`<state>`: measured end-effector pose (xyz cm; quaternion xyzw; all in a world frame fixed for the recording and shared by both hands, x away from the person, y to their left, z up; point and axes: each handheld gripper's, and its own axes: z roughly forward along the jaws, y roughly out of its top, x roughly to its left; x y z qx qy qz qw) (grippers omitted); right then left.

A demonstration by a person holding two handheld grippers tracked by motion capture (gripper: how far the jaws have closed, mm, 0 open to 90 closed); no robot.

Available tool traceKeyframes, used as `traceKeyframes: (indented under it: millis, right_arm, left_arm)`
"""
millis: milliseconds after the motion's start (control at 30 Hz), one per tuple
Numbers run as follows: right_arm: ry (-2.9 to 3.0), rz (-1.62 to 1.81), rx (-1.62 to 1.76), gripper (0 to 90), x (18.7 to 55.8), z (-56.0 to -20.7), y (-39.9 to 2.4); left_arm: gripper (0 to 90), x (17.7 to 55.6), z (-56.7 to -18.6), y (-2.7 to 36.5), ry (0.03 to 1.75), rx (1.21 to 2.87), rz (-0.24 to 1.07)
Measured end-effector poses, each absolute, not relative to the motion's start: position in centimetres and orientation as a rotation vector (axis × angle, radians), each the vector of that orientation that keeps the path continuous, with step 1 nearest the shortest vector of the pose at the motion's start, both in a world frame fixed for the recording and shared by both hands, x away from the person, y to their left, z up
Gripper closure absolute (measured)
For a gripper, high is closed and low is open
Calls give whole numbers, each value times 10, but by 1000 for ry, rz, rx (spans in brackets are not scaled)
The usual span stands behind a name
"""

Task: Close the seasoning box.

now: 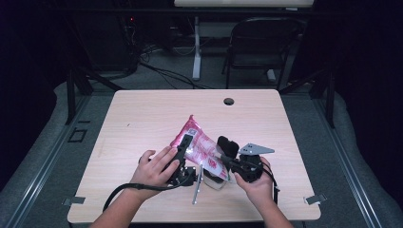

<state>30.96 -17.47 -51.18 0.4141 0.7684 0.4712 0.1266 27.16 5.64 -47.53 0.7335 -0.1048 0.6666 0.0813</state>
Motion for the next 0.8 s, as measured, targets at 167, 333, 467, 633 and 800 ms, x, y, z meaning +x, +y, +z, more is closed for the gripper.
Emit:
traceKeyframes:
  millis: [167, 333, 467, 633, 800]
  right_arm:
    - [2240, 1367, 1205, 900, 309, -511, -175]
    - [2242, 1370, 1202, 900, 309, -511, -174]
    - [2241, 1372, 1202, 900, 309, -511, -174]
    - [2243, 1373, 1203, 900, 309, -511, -174]
    - [2243, 1372, 1201, 900, 309, -511, -174]
  left_arm:
    - [687, 271, -474, 56, -317, 2194, 1990]
    - [688, 271, -475, 57, -309, 2196, 1986]
    - [688, 270, -474, 57, -321, 2187, 1997]
    - [688, 270, -474, 57, -312, 2195, 1988]
    - [688, 270, -474, 57, -312, 2197, 1988]
